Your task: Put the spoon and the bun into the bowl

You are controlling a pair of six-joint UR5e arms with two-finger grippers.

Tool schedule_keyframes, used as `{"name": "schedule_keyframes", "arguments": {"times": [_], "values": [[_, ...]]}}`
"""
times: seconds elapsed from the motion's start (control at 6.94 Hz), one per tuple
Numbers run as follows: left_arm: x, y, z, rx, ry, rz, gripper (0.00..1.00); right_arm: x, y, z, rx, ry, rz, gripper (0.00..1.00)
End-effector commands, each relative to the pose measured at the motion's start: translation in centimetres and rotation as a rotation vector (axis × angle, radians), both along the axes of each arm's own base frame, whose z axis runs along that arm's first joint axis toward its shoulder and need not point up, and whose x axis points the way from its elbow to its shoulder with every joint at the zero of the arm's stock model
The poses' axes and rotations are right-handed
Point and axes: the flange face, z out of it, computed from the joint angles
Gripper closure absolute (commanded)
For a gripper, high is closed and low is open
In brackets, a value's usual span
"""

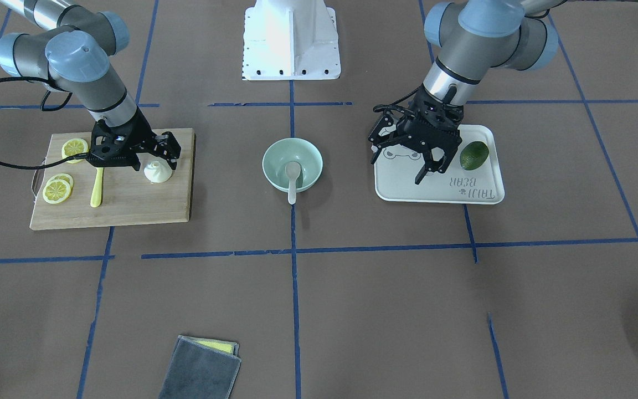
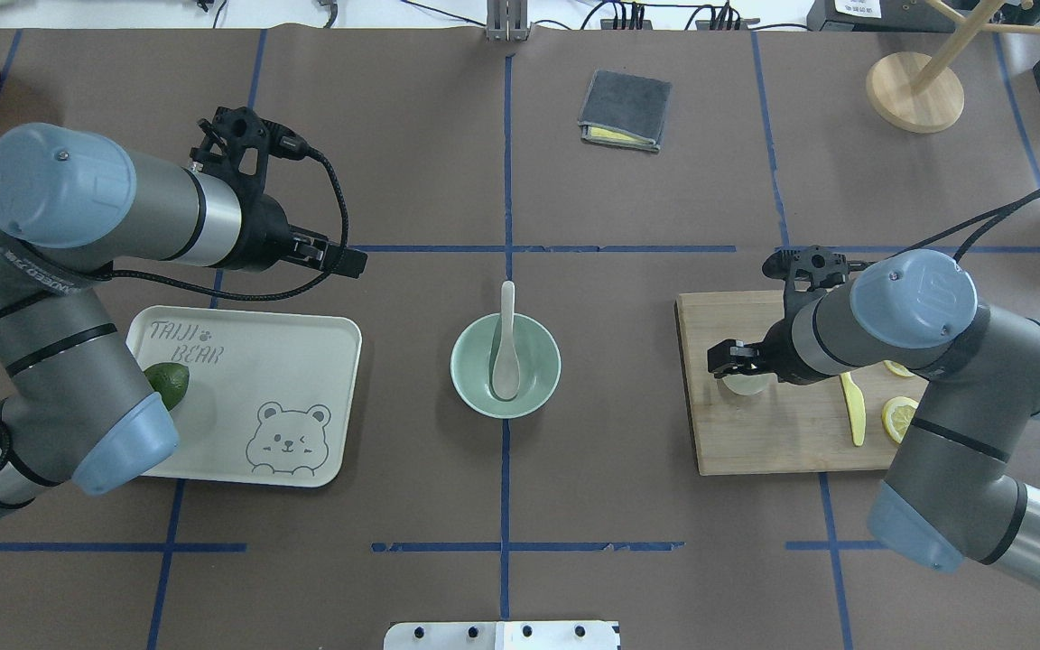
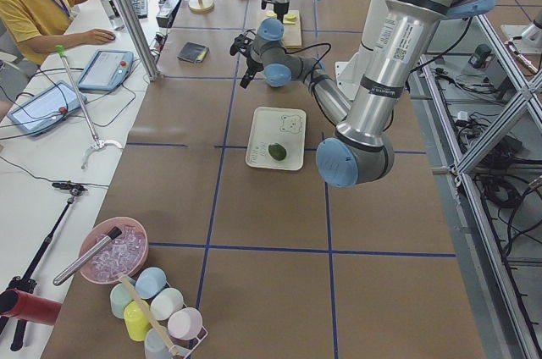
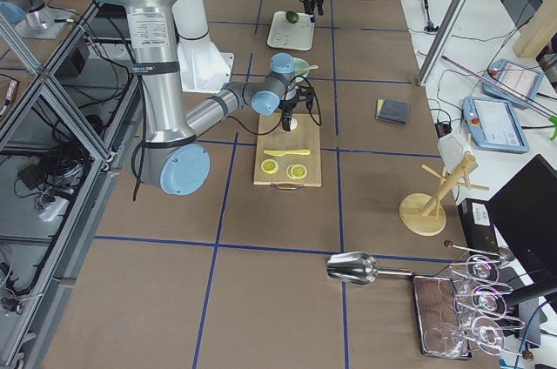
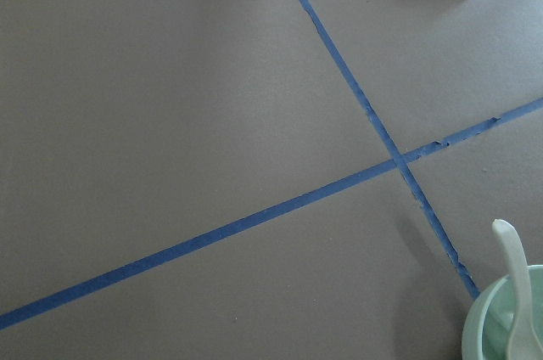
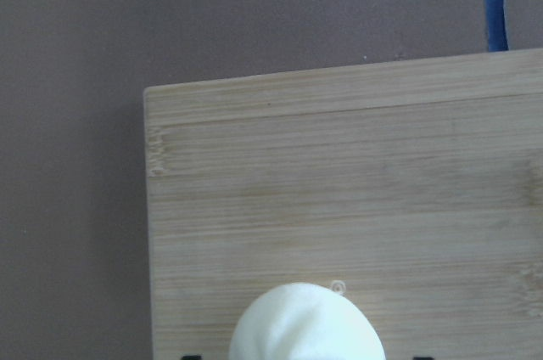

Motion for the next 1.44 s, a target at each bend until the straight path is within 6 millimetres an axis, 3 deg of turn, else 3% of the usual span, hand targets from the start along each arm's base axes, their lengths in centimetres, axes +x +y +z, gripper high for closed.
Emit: {"name": "schedule_keyframes", "arguments": {"times": [0.0,0.14,0.58,0.72,0.86,1.01,1.3], "values": [[-0.2,0.1,-0.3,0.004,0.005,-0.001,0.01,-0.3,0.1,-0.1,0.000,0.000,-0.003,0.41],[-0.4,0.3,-0.3,0.004,0.007,-0.001,0.01,-0.3,0.1,-0.2,0.001,-0.003,-0.003,0.45],[-0.7,0.4,-0.3,0.005,0.007,-0.004,0.01,-0.3,0.1,0.2,0.000,0.005,-0.001,0.43],[-1.1,0.7,-0.1,0.005,0.008,-0.004,0.01,-0.3,0.1,0.1,0.001,0.004,-0.001,0.48],[-1.5,1.0,0.0,0.006,0.009,-0.004,0.01,-0.3,0.1,-0.2,0.004,-0.001,-0.001,0.66],[-1.6,1.1,0.1,0.006,0.008,-0.006,0.01,-0.2,0.2,-0.3,0.006,-0.004,-0.001,0.75],[-1.8,1.1,-0.2,0.011,0.013,-0.004,0.01,-1.5,-1.0,-5.4,0.041,-0.078,0.014,0.74]]}}
